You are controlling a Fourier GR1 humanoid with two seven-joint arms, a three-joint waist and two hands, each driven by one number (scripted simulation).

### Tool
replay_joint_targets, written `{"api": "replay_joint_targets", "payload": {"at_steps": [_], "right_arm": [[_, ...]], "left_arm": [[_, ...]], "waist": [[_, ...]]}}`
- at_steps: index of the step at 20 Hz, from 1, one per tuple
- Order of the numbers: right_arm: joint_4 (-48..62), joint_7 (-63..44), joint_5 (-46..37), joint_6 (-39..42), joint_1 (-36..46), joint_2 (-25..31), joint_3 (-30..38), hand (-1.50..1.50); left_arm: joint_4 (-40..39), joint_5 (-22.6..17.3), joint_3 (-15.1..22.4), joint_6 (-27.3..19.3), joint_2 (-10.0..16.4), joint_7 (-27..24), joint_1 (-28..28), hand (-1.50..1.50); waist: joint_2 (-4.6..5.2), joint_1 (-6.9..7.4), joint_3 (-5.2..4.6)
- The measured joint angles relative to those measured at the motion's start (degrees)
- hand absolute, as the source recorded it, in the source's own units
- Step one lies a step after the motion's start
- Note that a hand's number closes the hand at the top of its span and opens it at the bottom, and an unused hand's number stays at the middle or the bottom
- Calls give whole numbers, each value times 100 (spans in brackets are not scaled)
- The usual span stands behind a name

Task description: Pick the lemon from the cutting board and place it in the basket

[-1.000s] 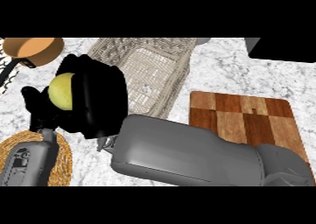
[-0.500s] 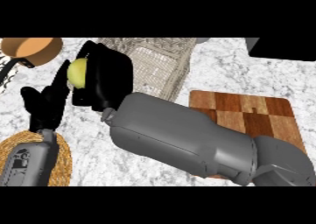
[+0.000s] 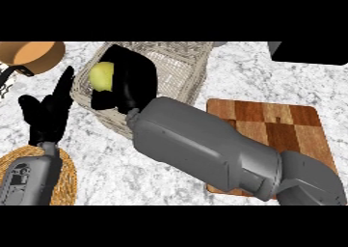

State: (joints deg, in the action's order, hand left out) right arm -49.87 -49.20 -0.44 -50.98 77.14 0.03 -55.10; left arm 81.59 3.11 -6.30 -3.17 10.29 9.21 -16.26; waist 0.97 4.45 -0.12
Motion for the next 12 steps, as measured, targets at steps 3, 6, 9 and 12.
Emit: {"api": "replay_joint_targets", "payload": {"at_steps": [3, 6, 9, 12], "right_arm": [[469, 132, -534, 571, 342, 100, -755, 150], [884, 277, -933, 998, 678, 45, -1219, 150], [1169, 334, -1203, 1301, 940, 20, -1521, 150], [1320, 407, -1336, 1498, 1073, 8, -1648, 150]], "left_arm": [[31, -7, -21, 16, 40, 34, 31, 0], [2, -38, -62, 48, 67, -22, 77, 0], [30, -14, -27, 41, 27, -103, 187, 0], [-36, -38, -53, 71, 45, -123, 134, 0]], "waist": [[-51, -27, -18], [-50, -73, -16], [-45, -63, -11], [-34, -70, -8]]}}
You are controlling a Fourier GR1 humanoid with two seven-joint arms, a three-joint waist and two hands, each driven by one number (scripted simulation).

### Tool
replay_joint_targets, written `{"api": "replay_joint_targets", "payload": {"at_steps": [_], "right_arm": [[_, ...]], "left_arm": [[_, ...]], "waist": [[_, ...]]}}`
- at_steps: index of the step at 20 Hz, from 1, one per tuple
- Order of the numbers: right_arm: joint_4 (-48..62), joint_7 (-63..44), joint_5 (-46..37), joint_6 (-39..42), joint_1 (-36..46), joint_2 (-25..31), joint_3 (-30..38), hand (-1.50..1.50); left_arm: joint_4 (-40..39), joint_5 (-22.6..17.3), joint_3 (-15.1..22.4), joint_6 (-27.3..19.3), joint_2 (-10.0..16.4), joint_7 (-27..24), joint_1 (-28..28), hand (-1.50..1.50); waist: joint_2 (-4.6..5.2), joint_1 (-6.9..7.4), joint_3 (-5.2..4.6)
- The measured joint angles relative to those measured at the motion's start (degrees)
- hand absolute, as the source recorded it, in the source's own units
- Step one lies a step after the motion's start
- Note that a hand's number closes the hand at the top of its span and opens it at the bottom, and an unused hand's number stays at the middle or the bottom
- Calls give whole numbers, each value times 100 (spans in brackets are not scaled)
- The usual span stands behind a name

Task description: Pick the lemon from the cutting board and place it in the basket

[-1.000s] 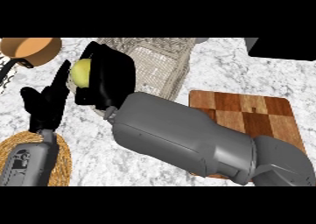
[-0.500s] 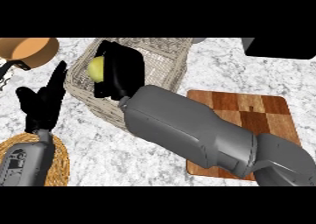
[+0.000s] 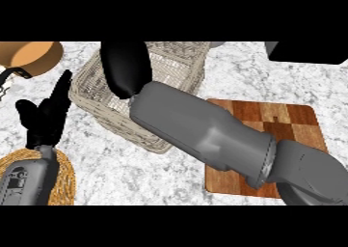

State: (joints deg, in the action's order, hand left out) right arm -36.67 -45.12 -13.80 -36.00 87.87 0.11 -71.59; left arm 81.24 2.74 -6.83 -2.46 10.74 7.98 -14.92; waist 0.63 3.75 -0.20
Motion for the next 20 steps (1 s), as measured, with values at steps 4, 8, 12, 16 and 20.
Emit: {"api": "replay_joint_targets", "payload": {"at_steps": [4, 8, 12, 16, 20], "right_arm": [[163, 61, -15, 236, 158, -6, 51, 150], [339, 74, 124, 656, 246, -8, 141, 150], [534, 227, 336, 1224, 121, -9, 191, 150], [662, 421, 479, 1567, -3, -11, 289, 150], [752, 497, 483, 1619, -70, -11, 288, 150]], "left_arm": [[75, 16, 20, -32, -18, 85, -54, 0], [114, 26, 40, -29, -10, 200, -140, 0], [38, 19, 25, -38, -26, 168, -201, 0], [138, -26, 0, 20, 12, 184, -100, 0], [103, 19, 53, -12, -48, 150, -112, 0]], "waist": [[7, 14, 3], [25, 56, 2], [48, 74, 1], [37, 65, 4], [50, 96, 4]]}}
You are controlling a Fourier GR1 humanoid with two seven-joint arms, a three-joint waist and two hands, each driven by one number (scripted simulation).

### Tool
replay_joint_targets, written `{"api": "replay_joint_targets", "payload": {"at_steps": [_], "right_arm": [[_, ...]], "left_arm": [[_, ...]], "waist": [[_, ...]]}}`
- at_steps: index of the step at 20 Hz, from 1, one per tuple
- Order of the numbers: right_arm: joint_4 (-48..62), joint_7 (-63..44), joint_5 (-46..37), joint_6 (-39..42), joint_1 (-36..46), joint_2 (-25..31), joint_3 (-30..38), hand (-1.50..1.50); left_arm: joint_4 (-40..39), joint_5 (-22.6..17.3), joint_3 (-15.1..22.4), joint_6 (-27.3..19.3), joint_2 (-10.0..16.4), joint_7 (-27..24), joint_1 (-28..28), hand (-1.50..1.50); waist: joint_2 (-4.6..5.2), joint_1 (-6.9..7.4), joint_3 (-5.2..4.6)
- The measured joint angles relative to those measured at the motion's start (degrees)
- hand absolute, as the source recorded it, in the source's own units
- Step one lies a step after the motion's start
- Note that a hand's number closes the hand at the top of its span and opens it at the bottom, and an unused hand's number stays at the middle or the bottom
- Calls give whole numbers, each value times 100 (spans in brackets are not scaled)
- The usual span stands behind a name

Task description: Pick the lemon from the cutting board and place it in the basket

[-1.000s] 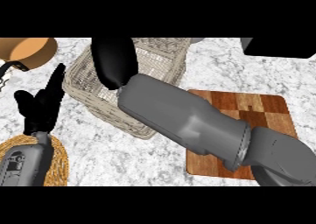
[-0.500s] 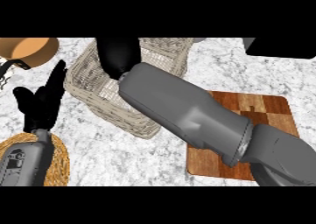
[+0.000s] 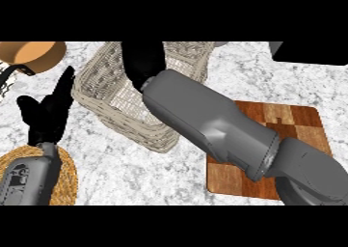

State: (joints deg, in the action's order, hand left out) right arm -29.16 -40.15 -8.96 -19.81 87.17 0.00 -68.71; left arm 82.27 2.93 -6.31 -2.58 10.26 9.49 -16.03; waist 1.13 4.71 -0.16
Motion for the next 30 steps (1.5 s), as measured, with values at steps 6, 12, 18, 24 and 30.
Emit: {"api": "replay_joint_targets", "payload": {"at_steps": [6, 12, 18, 24, 30], "right_arm": [[75, 109, -70, -33, -158, 0, -55, 150], [303, 190, -193, -5, -316, 0, -155, 150], [437, 293, -246, 92, -418, 0, -168, 150], [465, 354, -195, 304, -587, 0, -124, 150], [427, 385, -105, 506, -639, 1, -10, 150]], "left_arm": [[-47, 25, 11, -27, -41, -50, 2, 0], [26, 23, 35, -11, -53, -38, 19, 0], [-40, 30, 45, -11, -72, -49, -51, 0], [51, 45, 88, 1, -86, 6, -5, 0], [-39, -3, -19, 55, 13, -11, -98, 0]], "waist": [[2, 4, 1], [12, 32, 1], [19, 34, 3], [19, 57, 5], [19, 49, 5]]}}
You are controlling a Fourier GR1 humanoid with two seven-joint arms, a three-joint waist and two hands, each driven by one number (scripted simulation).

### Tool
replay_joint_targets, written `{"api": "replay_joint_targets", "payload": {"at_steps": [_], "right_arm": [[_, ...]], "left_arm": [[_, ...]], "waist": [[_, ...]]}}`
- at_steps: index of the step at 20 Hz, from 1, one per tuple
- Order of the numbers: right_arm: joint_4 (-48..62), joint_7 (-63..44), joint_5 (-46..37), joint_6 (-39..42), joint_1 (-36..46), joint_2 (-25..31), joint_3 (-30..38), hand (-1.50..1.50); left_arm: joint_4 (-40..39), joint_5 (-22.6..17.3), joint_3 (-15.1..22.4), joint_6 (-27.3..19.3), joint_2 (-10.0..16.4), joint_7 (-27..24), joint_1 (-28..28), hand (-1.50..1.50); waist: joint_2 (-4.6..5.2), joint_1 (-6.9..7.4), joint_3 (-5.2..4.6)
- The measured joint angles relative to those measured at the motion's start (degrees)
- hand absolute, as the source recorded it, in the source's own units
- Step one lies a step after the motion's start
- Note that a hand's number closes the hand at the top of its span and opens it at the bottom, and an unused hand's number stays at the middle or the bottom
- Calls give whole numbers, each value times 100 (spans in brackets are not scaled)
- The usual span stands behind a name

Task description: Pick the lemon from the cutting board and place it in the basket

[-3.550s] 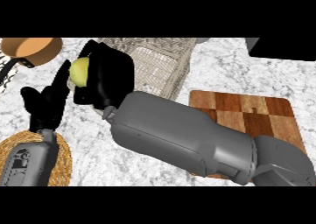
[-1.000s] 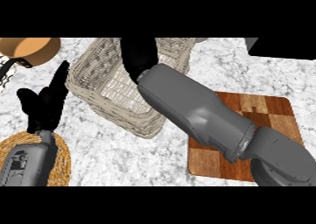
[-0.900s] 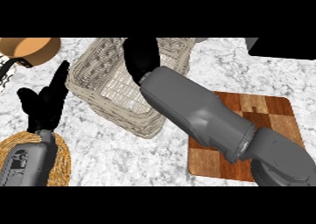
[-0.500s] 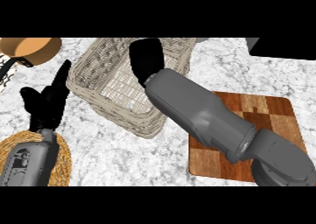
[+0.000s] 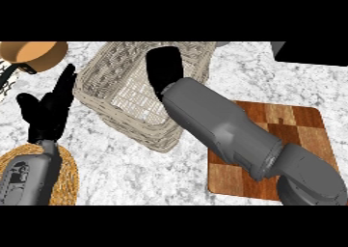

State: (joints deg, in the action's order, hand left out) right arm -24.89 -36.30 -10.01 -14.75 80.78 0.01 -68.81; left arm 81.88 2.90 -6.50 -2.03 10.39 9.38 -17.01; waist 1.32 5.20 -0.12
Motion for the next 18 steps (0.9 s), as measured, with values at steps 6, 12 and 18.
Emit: {"api": "replay_joint_targets", "payload": {"at_steps": [6, 12, 18], "right_arm": [[124, -186, 168, 241, -131, 0, 132, 150], [97, -504, 241, 102, -258, 1, 250, -150], [-139, -381, 364, -968, -215, 0, 669, -150]], "left_arm": [[14, -31, 7, 42, -14, -20, 35, 0], [194, -22, 44, 30, -46, 9, 186, 0], [71, -3, 2, 6, -38, -55, 162, 0]], "waist": [[3, 26, 0], [-12, 12, 3], [-17, -58, 6]]}}
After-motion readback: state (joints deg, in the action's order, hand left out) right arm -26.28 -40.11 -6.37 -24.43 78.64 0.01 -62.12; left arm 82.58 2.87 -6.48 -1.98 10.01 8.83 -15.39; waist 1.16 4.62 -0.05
